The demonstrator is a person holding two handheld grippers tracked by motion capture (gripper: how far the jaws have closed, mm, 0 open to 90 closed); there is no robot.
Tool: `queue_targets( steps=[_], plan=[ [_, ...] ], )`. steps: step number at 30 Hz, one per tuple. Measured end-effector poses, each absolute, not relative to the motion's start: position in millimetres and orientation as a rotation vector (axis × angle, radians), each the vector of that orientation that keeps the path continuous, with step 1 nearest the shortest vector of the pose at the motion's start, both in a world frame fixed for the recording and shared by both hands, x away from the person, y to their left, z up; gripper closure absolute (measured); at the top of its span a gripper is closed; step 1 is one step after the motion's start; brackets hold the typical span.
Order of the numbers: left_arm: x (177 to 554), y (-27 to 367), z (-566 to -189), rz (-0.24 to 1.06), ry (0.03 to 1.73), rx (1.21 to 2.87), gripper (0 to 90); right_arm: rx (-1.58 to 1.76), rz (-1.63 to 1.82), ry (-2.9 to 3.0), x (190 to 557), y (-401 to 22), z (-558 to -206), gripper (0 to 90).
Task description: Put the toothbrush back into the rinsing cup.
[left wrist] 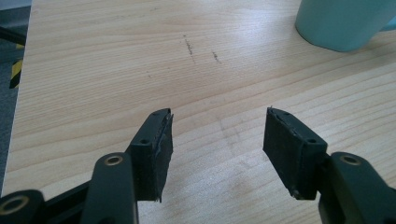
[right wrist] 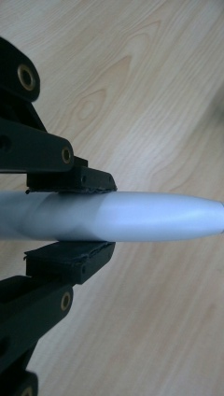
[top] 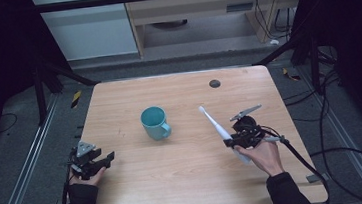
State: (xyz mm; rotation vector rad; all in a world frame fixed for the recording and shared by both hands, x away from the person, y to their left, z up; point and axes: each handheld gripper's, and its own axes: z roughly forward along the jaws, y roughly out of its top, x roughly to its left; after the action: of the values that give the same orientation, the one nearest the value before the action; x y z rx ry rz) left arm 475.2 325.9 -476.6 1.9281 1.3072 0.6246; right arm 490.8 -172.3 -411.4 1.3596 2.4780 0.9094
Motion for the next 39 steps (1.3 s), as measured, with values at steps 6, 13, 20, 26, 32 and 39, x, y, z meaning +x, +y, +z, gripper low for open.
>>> queue_targets(
  steps=[6,13,20,26,32,39],
  plan=[
    [476,326,-476,0.627,1.304,1.923,41.7,1.321,1.009,2.431,499,-165,-398,66.6],
    [476,325,-477,0.628,1.302,1.921,41.7,1.263,1.103,2.375,507,-156,-390,66.6],
    [476,324,-477,0.625,1.299,1.924,41.7,1.199,1.214,2.294,510,-147,-382,66.6],
    [477,323,-477,0.633,1.295,1.926,41.8,1.15,1.31,2.239,517,-136,-377,66.6],
    [476,324,-476,0.639,1.294,1.92,41.8,1.111,1.405,2.187,522,-128,-374,66.5],
    [476,323,-476,0.643,1.292,1.921,41.8,1.051,1.458,2.13,532,-115,-368,66.5]
  ],
)
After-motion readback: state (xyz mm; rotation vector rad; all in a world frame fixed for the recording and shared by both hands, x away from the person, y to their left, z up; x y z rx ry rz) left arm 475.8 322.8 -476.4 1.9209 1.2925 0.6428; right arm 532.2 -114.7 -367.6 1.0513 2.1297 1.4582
